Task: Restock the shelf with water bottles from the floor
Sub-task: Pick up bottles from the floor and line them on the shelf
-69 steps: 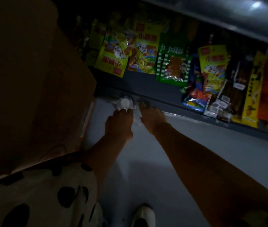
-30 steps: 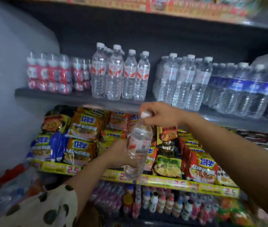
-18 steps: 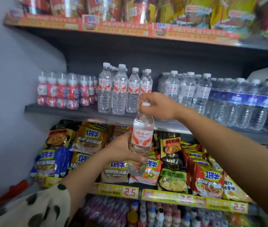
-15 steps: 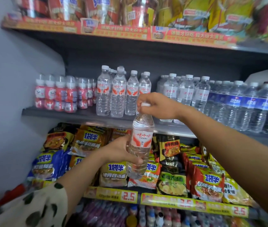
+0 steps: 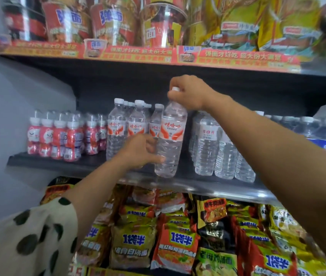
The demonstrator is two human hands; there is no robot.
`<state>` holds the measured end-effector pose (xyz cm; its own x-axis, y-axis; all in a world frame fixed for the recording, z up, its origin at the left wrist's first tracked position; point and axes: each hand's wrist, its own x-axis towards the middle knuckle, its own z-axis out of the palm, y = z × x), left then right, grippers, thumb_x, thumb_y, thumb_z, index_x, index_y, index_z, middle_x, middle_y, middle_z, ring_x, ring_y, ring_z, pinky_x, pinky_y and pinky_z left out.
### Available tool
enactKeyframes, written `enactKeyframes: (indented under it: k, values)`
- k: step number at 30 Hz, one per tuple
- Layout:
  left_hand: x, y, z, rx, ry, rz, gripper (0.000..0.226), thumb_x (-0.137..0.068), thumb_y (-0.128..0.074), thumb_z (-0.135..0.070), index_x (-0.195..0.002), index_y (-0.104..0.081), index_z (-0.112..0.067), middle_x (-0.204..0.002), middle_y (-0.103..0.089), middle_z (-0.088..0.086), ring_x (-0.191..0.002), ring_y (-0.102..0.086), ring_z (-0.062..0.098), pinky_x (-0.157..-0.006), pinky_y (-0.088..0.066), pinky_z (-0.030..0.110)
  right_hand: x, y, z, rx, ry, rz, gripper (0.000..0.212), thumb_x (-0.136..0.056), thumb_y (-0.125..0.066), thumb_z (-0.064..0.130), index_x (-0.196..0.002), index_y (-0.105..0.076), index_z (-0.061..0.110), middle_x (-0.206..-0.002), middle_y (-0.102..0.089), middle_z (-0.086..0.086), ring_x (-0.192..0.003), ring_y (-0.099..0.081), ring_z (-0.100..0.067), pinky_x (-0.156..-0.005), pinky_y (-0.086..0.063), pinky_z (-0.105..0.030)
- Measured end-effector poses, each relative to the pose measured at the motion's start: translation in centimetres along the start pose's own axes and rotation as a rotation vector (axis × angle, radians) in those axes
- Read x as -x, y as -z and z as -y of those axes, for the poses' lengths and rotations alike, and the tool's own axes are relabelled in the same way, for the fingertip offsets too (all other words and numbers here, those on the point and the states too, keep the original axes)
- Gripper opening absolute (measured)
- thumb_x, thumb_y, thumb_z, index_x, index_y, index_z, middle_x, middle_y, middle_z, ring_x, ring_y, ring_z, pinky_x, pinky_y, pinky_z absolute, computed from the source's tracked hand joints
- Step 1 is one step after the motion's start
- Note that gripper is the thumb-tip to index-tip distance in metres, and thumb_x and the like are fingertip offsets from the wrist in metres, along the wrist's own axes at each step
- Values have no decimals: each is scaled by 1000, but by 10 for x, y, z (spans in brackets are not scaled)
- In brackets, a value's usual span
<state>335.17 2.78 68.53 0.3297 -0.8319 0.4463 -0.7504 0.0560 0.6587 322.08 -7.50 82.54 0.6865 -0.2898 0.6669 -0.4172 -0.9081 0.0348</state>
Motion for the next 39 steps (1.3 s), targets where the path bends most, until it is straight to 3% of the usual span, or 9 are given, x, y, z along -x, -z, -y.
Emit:
enactKeyframes:
  k: [6,15,21,26,30,34,39]
  values:
    - [-38,-11,23,-215,46,-196,18,-75,-81,-21,-79,-65,-15,-73,-61,-7,-72,-59,6,-58,-41,14,-50,-44,-33,37,-29,33,20,-82,-49,35,-84,-61,18,-91,-63,-6,-83,-57,-29,-68,-44,-33]
    - [-61,-20,45,-344,84,-251,9,-77,-77,-11,-75,-70,-6,-77,-70,6,-76,-66,15,-78,-57,36,-82,-89,-45,-59,-22,110,20,-86,-51,35,-77,-58,19,-86,-61,-5,-79,-58,-26,-65,-41,-30]
    - [-65,-20,51,-361,116,-278,14,-78,-77,-18,-77,-72,-6,-78,-70,5,-75,-65,15,-73,-53,28,-93,-104,-47,-81,-25,135,25,-88,-51,39,-76,-58,17,-84,-61,-5,-79,-58,-26,-65,-42,-30]
    - [-64,-22,55,-350,133,-268,15,-78,-76,-14,-70,-70,-3,-73,-71,9,-72,-67,17,-73,-57,34,-98,-104,-45,-109,-50,221,25,-90,-55,40,-96,-58,16,-98,-57,-3,-86,-56,-22,-68,-38,-28]
    - [-61,-23,58,-354,147,-233,25,-80,-75,-18,-59,-63,-12,-68,-66,2,-73,-65,14,-76,-55,31,-96,-103,-44,-98,-89,232,44,-90,-57,46,-118,-55,12,-111,-55,-5,-92,-52,-21,-72,-37,-29]
    - [-55,-18,52,-342,142,-234,15,-82,-73,-17,-73,-70,-5,-70,-67,3,-66,-62,10,-70,-53,28,-79,-90,-36,-61,-137,165,60,-90,-57,45,-135,-41,9,-132,-50,-14,-112,-54,-30,-79,-40,-30]
    - [-24,-21,33,-458,80,-187,9,-79,-71,-14,-78,-69,-5,-82,-68,10,-80,-64,23,-69,-51,32,0,-80,-11,48,-101,107,37,-89,-55,33,-120,-47,13,-110,-57,-11,-101,-57,-32,-70,-39,-31]
